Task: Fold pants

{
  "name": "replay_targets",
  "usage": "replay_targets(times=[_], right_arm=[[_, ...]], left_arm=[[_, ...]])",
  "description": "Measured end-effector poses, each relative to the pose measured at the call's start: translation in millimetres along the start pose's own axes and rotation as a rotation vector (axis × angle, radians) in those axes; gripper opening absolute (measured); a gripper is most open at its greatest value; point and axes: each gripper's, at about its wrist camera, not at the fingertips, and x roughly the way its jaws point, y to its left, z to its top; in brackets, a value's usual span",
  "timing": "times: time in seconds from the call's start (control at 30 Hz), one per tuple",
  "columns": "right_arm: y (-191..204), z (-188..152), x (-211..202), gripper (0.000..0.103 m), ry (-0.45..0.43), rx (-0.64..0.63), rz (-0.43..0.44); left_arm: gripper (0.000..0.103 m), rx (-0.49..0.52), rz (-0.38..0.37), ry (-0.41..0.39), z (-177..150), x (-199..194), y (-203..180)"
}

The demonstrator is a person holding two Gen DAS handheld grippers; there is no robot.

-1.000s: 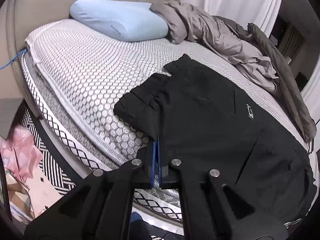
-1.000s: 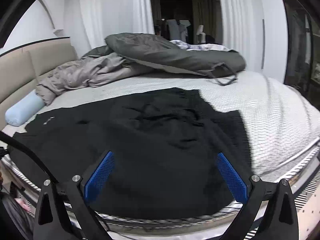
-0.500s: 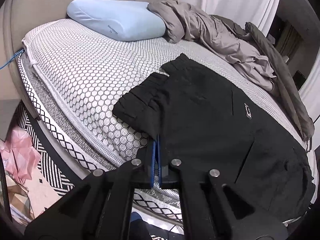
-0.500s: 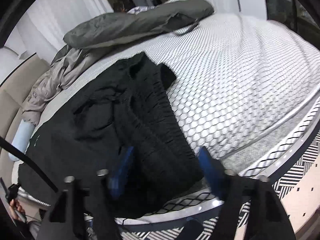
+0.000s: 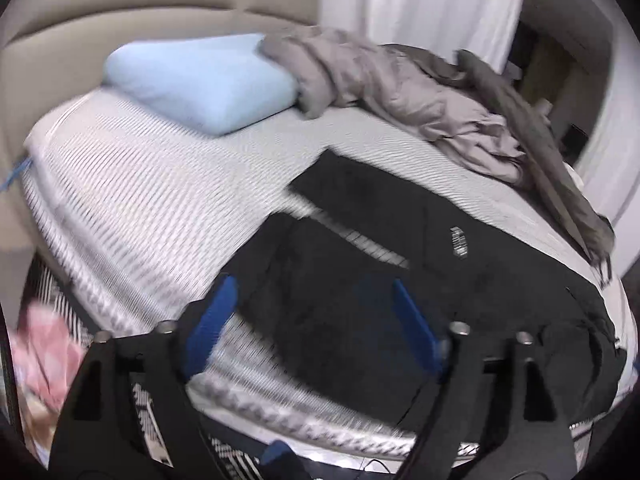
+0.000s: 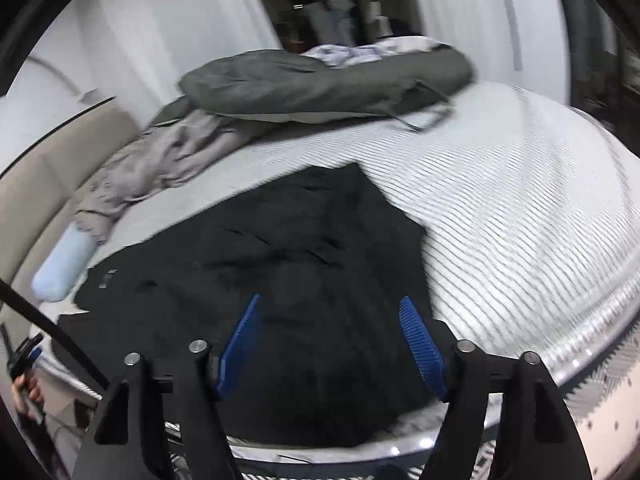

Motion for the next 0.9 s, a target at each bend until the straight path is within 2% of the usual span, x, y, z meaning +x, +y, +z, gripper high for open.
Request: replay_targets(times=[0.03,0.17,0.4,0.47,0.53,0.57,0.6,0.73,0.77,0.8,0.87,0.9], right_arm=[[5,10,8,0.083,0.007,-0.008,0.012],[15,55,59,0.084,0.058,-0.028,0.037],[-5,119,136,0.084,0.136,0.053,0.064],[-8,127,151,0.084,0.157,0.063,0.045],[-16,134,169,0.084,0.184,0.091,0.039],[-20,138,180,0.084,0.203,0.105,0.033],[-23,141,186,0.084,0.212,0.113,0.021],[-36,153,226,0.079,0.272,0.128,-0.005],[-36,156,237,0.073,0.285,0.127,0.004],[-36,158,246,0.067,0.297,0.120,0.011],[-36,162,262,0.032,0.329,0.102,0.004],[-35,166,267,0.021,0.333,0.097,0.001]], left_arm=[[0.088,0.025,-0.027,0.007,11,8,-8],[0.098,0.110,-0.039,0.075,53,64,-37],[0.098,0.151,0.011,0.231,114,178,-47],[0.098,0.155,-0.013,0.298,126,213,-47],[0.088,0.147,-0.006,0.346,134,243,-46],[0.074,0.145,0.023,0.377,136,259,-47],[0.071,0.146,0.045,0.413,137,271,-48],[0.070,0.228,0.086,0.465,144,300,-61],[0.063,0.241,0.093,0.476,147,304,-64],[0.041,0.248,0.102,0.483,148,306,-66],[0.026,0.258,0.095,0.493,151,308,-70],[0.016,0.264,0.085,0.487,153,307,-73]])
